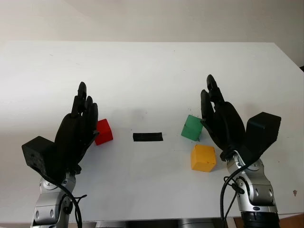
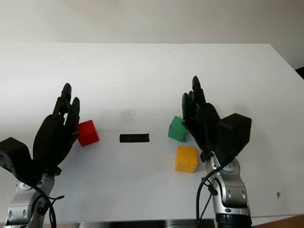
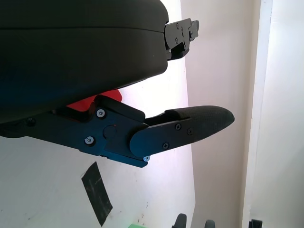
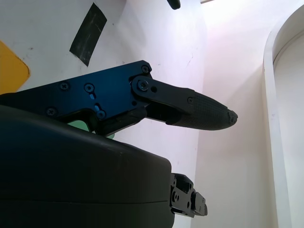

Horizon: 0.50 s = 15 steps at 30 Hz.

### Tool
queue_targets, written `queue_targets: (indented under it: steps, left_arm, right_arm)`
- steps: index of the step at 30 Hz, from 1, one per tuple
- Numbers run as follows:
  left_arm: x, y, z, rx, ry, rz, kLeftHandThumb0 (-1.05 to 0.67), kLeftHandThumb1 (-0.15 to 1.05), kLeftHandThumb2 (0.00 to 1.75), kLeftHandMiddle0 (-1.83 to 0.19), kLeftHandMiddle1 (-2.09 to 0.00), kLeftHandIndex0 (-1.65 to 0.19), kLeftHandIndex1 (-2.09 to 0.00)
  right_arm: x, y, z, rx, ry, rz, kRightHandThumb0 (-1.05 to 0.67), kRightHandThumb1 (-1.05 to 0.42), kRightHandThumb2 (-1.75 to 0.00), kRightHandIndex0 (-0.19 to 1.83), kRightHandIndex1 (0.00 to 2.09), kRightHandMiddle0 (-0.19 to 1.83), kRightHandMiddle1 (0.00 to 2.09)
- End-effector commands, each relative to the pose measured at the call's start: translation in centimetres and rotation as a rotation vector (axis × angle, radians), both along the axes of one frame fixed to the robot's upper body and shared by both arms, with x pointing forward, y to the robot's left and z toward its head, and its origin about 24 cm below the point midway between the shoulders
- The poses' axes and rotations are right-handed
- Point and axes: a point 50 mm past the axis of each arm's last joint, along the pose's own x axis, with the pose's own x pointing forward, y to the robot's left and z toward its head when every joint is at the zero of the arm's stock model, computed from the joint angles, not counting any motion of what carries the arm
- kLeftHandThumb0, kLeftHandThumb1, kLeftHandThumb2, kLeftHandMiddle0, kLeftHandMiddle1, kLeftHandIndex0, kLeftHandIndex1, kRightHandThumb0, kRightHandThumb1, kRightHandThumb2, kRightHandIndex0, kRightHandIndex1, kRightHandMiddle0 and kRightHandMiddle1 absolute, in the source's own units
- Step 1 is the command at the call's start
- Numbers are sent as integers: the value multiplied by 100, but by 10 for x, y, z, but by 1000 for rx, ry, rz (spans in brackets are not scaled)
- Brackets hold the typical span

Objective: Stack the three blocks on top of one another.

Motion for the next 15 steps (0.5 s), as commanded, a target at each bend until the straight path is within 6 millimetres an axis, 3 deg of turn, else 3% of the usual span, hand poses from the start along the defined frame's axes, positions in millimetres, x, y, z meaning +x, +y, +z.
queue_targets:
  steps: [1,15]
  left_arm:
    - [-3,-1,2,1,-7,-4,-77,105,61,19,-1,19,0]
    - [2,6,6,8,-32,26,-77,105,58,19,-2,19,0]
  right_arm:
    - [-3,-3,3,-15,-10,0,-74,-105,-68,-19,0,-19,0]
    - [6,2,0,-16,-13,23,-74,-105,-70,-19,0,-19,0]
